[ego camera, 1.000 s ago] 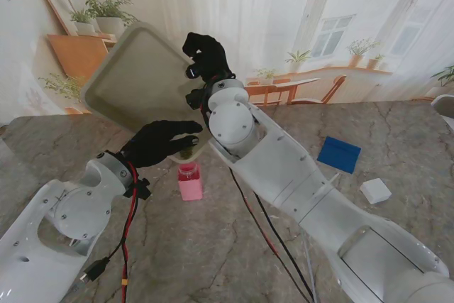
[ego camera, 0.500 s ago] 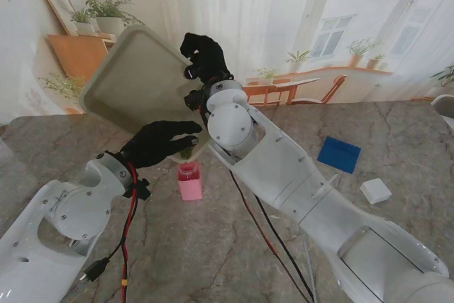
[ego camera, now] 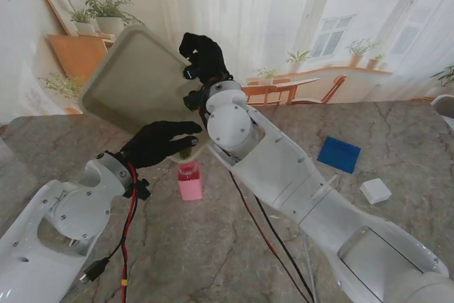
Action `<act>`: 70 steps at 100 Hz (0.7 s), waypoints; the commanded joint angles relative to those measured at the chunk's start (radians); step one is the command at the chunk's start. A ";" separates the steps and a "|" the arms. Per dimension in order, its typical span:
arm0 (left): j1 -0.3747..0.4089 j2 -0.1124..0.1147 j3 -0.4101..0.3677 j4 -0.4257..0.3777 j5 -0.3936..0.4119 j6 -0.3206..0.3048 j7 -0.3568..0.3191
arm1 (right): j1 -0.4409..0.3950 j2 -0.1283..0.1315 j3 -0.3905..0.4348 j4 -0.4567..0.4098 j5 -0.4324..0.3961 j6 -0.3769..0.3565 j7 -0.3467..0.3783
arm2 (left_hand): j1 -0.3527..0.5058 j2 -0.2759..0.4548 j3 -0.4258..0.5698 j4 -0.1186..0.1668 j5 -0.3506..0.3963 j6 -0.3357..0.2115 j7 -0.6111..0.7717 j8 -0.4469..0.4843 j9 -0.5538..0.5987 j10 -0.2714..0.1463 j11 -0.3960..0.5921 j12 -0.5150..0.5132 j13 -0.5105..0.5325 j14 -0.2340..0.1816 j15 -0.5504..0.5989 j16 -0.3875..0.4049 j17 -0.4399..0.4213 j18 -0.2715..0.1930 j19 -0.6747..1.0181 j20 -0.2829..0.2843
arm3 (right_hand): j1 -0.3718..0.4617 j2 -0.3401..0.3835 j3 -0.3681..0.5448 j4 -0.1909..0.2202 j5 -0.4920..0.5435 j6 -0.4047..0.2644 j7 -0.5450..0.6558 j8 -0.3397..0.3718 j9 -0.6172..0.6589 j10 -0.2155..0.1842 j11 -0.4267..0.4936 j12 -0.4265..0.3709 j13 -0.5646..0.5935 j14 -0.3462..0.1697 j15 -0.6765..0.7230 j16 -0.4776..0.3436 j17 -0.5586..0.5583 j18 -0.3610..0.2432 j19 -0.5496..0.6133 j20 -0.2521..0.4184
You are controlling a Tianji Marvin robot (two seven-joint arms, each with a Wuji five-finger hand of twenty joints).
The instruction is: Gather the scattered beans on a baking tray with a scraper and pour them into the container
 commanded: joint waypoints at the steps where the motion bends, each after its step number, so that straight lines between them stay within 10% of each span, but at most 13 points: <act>1: 0.002 -0.002 0.004 0.000 -0.004 0.001 -0.002 | 0.006 -0.003 0.002 -0.009 -0.004 -0.013 0.011 | 0.015 -0.001 -0.012 0.038 -0.001 0.002 -0.006 -0.012 0.002 -0.015 -0.016 -0.009 -0.011 0.002 -0.018 -0.009 -0.005 0.000 -0.008 -0.007 | 0.118 0.060 0.102 0.067 0.027 -0.019 0.046 0.010 0.074 -0.136 0.149 0.062 0.087 -0.159 0.230 0.095 0.110 -0.087 0.396 0.087; 70: 0.001 -0.002 0.005 -0.001 -0.005 0.004 -0.001 | 0.002 0.002 0.003 -0.020 -0.012 -0.008 0.012 | 0.013 0.001 -0.012 0.038 -0.002 0.003 -0.007 -0.013 0.003 -0.014 -0.016 -0.009 -0.011 0.003 -0.018 -0.009 -0.006 0.000 -0.008 -0.007 | 0.117 0.061 0.102 0.068 0.027 -0.021 0.046 0.011 0.075 -0.139 0.147 0.063 0.088 -0.160 0.230 0.095 0.110 -0.089 0.396 0.088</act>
